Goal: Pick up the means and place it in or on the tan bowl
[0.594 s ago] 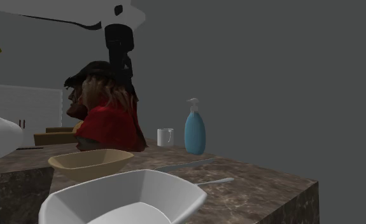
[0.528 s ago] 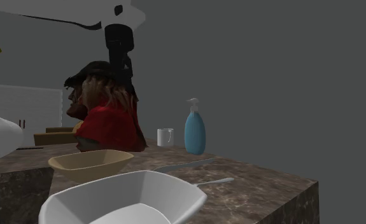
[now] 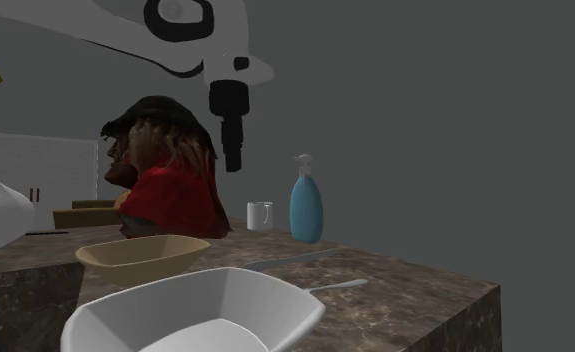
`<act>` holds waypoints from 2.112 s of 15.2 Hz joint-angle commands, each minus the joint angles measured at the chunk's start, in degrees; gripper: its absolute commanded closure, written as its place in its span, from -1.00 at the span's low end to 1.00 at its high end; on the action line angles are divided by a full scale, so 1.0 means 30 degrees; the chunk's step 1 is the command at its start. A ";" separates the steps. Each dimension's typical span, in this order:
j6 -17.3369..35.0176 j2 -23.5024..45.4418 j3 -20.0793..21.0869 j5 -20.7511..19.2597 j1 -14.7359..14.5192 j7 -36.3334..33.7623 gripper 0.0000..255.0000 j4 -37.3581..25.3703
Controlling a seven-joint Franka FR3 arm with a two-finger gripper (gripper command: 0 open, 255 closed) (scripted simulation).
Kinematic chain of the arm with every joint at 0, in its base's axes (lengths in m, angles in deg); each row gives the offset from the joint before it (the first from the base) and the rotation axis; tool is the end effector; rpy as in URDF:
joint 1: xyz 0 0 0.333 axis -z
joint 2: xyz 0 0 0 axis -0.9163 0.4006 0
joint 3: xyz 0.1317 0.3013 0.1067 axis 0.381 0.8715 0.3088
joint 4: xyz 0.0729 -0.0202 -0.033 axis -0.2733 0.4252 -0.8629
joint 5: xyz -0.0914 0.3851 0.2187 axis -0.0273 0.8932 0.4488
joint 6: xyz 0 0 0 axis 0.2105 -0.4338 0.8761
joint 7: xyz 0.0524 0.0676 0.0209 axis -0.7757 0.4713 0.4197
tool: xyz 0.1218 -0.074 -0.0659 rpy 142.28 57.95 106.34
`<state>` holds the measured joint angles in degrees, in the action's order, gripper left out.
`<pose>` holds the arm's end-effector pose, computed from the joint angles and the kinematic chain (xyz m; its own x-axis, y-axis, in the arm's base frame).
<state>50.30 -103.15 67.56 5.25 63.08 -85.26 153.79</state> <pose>0.4385 0.0497 0.5421 0.9956 0.0714 0.0610 0.0719 -0.9974 -0.0056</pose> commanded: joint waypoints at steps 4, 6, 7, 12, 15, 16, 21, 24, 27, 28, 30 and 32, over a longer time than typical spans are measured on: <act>0.1926 0.3421 0.0018 -0.0164 -0.0504 0.1755 -1.00 -0.0743; 0.2561 0.4795 0.0089 -0.0234 -0.0697 0.2381 -1.00 -0.1178; 0.2856 0.5486 0.0134 -0.0274 -0.0789 0.2685 -1.00 -0.1422; 0.4101 0.8966 0.0451 -0.0549 -0.1212 0.4102 -1.00 -0.2897; 0.4599 0.9882 0.0550 -0.0647 -0.1307 0.4414 -1.00 -0.3130; 0.4852 0.9953 0.0551 -0.0654 -0.1306 0.4410 -1.00 -0.2948; 0.6261 1.0424 0.0551 -0.0698 -0.1304 0.4378 -1.00 -0.2007; 0.6261 1.0423 0.0551 -0.0698 -0.1305 0.4378 -1.00 -0.2007; 0.6261 1.0424 0.0551 -0.0698 -0.1305 0.4378 -1.00 -0.2007; 0.6261 1.0424 0.0551 -0.0698 -0.1305 0.4378 -1.00 -0.2007; 0.6258 1.0423 0.0551 -0.0698 -0.1304 0.4378 1.00 -0.2009; 0.6258 1.0423 0.0551 -0.0698 -0.1304 0.4378 1.00 -0.2009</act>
<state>69.07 -71.88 69.21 3.16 59.17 -72.13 147.77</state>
